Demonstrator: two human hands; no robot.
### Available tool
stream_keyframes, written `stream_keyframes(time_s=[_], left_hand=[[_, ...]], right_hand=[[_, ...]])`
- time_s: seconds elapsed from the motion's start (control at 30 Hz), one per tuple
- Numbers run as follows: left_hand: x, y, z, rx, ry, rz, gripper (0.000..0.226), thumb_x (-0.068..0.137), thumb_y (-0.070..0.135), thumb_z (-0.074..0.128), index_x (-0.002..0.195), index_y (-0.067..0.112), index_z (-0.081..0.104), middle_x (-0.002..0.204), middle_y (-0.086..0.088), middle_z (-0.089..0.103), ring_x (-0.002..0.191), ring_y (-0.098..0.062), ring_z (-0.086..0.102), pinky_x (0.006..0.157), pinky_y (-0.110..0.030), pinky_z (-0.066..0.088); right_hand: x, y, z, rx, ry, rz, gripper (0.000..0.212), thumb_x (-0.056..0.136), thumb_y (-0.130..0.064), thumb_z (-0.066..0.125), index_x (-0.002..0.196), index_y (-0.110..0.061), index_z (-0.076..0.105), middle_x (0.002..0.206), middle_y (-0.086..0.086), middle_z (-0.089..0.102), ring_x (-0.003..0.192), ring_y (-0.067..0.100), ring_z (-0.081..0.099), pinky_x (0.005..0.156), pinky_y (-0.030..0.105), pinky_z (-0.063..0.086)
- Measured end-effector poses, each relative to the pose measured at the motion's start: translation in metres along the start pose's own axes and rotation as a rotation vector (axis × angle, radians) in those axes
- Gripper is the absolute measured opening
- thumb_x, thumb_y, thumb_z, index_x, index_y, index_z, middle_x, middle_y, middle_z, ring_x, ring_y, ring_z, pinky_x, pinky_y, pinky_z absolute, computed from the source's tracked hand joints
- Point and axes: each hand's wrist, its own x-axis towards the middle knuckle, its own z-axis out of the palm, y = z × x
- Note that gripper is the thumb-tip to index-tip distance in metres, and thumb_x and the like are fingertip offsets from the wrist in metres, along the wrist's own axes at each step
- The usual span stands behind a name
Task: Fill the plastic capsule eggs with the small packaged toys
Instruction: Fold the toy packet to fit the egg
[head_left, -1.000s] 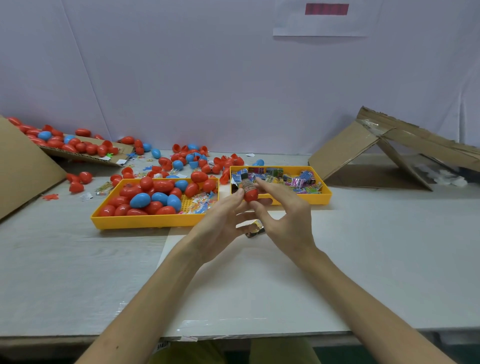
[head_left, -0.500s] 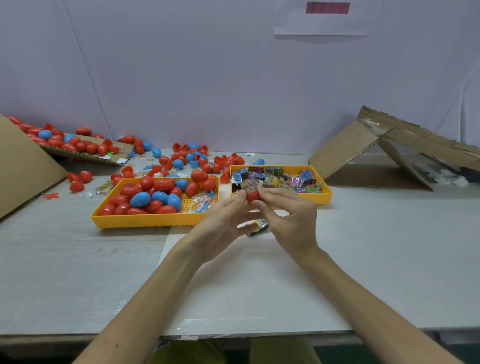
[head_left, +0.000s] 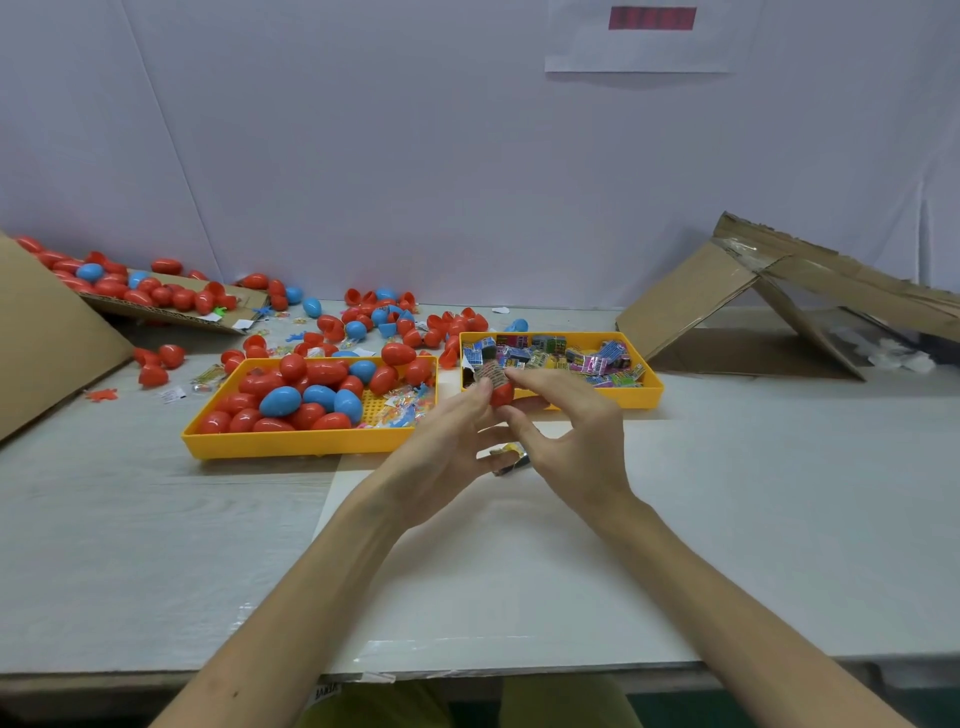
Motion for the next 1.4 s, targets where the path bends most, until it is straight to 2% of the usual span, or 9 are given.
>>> stream_keyframes(time_s=[0.3, 0.53, 0.67, 0.83, 0.93, 1.03, 1.13, 1.27, 1.4], left_hand=[[-0.0017, -0.0012, 0.0007, -0.034, -0.033, -0.011, 0.040, 0.105, 0.049, 0.042, 0.125, 0.029, 0.071, 0.132, -0.002, 0.068, 0.111, -0.015, 0.067, 0.087, -0.028, 0.055], [0.0002, -0.0040, -0.0008, -0.049, 0.010, -0.018, 0.038, 0.103, 0.048, 0.046, 0.120, 0.028, 0.073, 0.114, 0.001, 0.069, 0.108, -0.016, 0.067, 0.088, -0.030, 0.056], [0.0008, -0.0047, -0.0008, -0.046, 0.020, -0.021, 0.038, 0.104, 0.047, 0.043, 0.115, 0.029, 0.075, 0.109, 0.003, 0.070, 0.104, -0.016, 0.067, 0.086, -0.029, 0.056], [0.0003, -0.0029, 0.0002, -0.014, -0.014, -0.016, 0.044, 0.107, 0.046, 0.034, 0.124, 0.027, 0.070, 0.135, 0.000, 0.066, 0.115, -0.018, 0.065, 0.089, -0.029, 0.055], [0.0011, -0.0030, -0.0003, -0.005, -0.031, -0.020, 0.049, 0.107, 0.050, 0.030, 0.135, 0.026, 0.062, 0.143, -0.003, 0.060, 0.127, -0.025, 0.060, 0.101, -0.039, 0.051], [0.0011, -0.0025, 0.0001, -0.003, -0.045, -0.028, 0.049, 0.103, 0.057, 0.034, 0.129, 0.033, 0.068, 0.141, -0.004, 0.062, 0.129, -0.023, 0.058, 0.105, -0.043, 0.048], [0.0015, -0.0015, 0.0000, 0.068, 0.007, -0.024, 0.047, 0.102, 0.058, 0.035, 0.119, 0.036, 0.073, 0.136, 0.000, 0.066, 0.118, -0.016, 0.066, 0.098, -0.040, 0.046], [0.0038, -0.0043, -0.0043, 0.140, 0.056, -0.019, 0.052, 0.102, 0.057, 0.041, 0.131, 0.022, 0.066, 0.134, -0.005, 0.067, 0.113, -0.022, 0.067, 0.095, -0.037, 0.046], [0.0049, -0.0059, -0.0055, 0.187, 0.088, -0.005, 0.054, 0.103, 0.053, 0.044, 0.132, 0.012, 0.064, 0.130, -0.009, 0.069, 0.111, -0.027, 0.068, 0.092, -0.036, 0.048]], right_hand=[[0.0004, -0.0002, 0.0000, 0.053, 0.048, 0.027, 0.033, 0.078, -0.009, 0.082, 0.110, -0.005, 0.076, 0.107, -0.007, 0.069, 0.099, 0.010, 0.068, 0.089, 0.024, 0.055], [-0.0018, 0.0033, 0.0009, 0.055, 0.071, 0.062, 0.029, 0.078, -0.001, 0.082, 0.106, -0.001, 0.077, 0.105, 0.006, 0.076, 0.097, 0.020, 0.072, 0.086, 0.040, 0.059], [-0.0018, 0.0022, 0.0009, 0.065, 0.068, 0.074, 0.028, 0.078, 0.000, 0.082, 0.105, 0.000, 0.077, 0.104, 0.008, 0.076, 0.097, 0.021, 0.072, 0.086, 0.040, 0.059], [0.0007, -0.0019, -0.0020, 0.102, 0.022, 0.084, 0.032, 0.079, -0.003, 0.083, 0.111, -0.006, 0.076, 0.105, 0.001, 0.075, 0.098, 0.012, 0.070, 0.088, 0.026, 0.055], [0.0020, -0.0031, -0.0036, 0.108, 0.002, 0.123, 0.036, 0.079, -0.009, 0.084, 0.114, -0.008, 0.075, 0.106, 0.000, 0.075, 0.101, 0.010, 0.068, 0.091, 0.022, 0.052], [0.0024, -0.0033, -0.0046, 0.100, -0.025, 0.106, 0.034, 0.079, -0.010, 0.085, 0.112, -0.008, 0.075, 0.104, 0.000, 0.074, 0.100, 0.012, 0.068, 0.090, 0.024, 0.052], [0.0035, -0.0033, -0.0049, 0.119, -0.003, 0.108, 0.023, 0.085, -0.016, 0.078, 0.107, -0.008, 0.076, 0.102, 0.000, 0.074, 0.100, 0.012, 0.068, 0.086, 0.027, 0.054], [0.0045, -0.0002, -0.0057, 0.099, 0.080, 0.105, 0.008, 0.088, -0.010, 0.072, 0.095, -0.007, 0.077, 0.093, -0.001, 0.074, 0.089, 0.011, 0.069, 0.076, 0.029, 0.057], [0.0046, 0.0022, -0.0061, 0.063, 0.045, 0.071, 0.007, 0.086, -0.004, 0.074, 0.092, -0.006, 0.078, 0.090, 0.000, 0.074, 0.085, 0.008, 0.069, 0.076, 0.026, 0.057]])
